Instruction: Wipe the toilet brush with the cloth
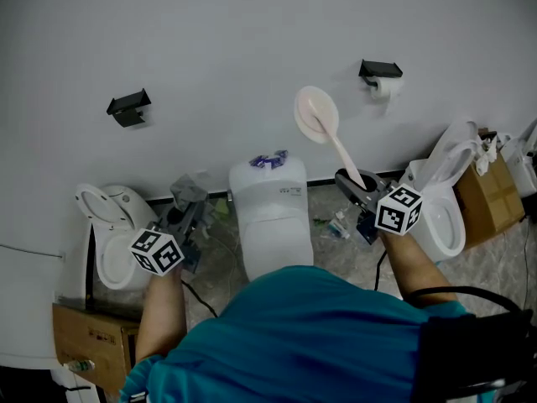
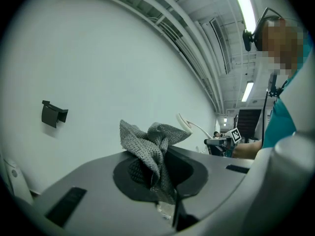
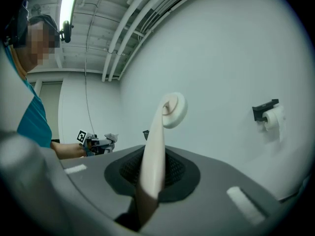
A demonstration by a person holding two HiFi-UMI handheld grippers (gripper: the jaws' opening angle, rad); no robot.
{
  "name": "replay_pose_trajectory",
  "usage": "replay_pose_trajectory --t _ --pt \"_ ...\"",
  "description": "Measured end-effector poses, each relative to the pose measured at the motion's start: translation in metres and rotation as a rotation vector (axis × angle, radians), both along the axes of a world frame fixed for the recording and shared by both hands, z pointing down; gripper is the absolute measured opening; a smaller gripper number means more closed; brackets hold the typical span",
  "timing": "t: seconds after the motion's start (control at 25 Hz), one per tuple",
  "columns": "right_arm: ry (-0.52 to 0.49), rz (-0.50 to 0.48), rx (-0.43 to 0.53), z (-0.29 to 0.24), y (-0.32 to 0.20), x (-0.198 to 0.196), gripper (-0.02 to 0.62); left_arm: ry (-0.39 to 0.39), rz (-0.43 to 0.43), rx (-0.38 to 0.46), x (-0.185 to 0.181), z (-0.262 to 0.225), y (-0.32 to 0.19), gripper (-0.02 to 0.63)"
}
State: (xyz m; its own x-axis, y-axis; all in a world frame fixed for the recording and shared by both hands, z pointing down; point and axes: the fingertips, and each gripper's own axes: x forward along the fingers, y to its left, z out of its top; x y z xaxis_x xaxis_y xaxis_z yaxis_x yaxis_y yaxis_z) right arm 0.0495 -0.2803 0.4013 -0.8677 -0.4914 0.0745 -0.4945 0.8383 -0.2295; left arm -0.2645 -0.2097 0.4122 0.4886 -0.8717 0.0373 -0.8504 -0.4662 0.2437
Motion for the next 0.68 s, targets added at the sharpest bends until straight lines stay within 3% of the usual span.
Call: replay_pose_trajectory --t 0.68 --pt "0.032 -0.027 -0.001 0.007 0.0 -0.006 0.041 0.01 0.017 -0.029 0.01 0.014 0.001 0.035"
